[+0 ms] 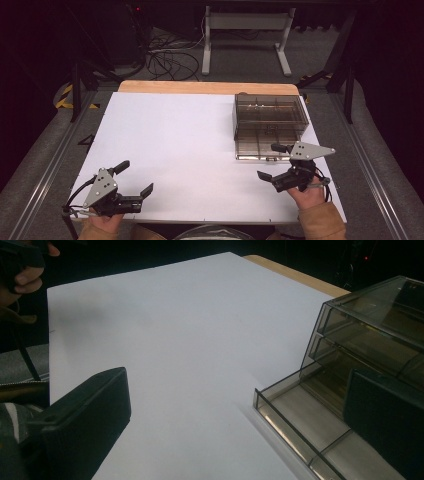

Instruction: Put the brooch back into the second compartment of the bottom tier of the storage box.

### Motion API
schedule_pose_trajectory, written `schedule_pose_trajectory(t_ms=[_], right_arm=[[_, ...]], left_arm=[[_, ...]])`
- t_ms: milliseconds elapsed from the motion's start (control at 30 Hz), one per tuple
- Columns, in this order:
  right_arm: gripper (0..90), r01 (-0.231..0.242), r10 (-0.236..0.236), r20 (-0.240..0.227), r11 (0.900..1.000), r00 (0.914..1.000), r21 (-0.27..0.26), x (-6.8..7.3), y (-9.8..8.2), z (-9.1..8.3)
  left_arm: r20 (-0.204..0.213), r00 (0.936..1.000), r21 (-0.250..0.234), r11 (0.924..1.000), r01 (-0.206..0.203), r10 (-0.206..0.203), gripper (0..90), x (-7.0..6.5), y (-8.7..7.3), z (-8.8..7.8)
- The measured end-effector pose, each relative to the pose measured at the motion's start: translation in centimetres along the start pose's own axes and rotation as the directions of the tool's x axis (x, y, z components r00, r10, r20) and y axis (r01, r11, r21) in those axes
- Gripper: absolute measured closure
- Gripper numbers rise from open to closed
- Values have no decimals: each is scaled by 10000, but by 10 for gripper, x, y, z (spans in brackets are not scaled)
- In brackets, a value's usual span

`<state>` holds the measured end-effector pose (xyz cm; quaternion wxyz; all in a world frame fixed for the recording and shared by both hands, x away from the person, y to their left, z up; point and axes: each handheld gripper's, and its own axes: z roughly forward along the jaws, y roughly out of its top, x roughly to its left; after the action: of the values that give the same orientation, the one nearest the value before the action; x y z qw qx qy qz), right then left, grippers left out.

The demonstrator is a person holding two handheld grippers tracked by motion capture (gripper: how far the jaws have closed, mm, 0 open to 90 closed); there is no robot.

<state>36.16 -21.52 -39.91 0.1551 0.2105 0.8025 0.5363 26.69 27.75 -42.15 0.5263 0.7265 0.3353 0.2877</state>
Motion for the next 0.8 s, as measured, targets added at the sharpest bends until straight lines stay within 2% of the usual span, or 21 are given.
schedule_pose_trajectory(t_ms=[267, 367, 467, 667, 800], right_arm=[[3, -497, 495, -163, 9987, 9986, -117, -1, -15, 0], [3, -585, 583, -136, 9982, 9982, -95, 0, -22, 1], [3, -576, 575, -121, 9983, 9983, -11, 0, -29, 3], [4, -799, 795, -230, 9967, 9966, -171, 1, -41, 5], [4, -952, 951, -324, 9955, 9949, -1, 3, -49, 9]], left_arm=[[-24, 10000, 28, 10000, -23, 23, 16, 0, 0, 0], [-28, 9999, 77, 9999, -121, 121, 16, 0, 0, 0], [5, 10000, 68, 10000, -53, 52, 16, 0, 0, 0], [27, 10000, 61, 10000, -43, 43, 16, 2, -1, 0], [28, 10000, 39, 10000, 38, -38, 16, 1, -1, 0]])
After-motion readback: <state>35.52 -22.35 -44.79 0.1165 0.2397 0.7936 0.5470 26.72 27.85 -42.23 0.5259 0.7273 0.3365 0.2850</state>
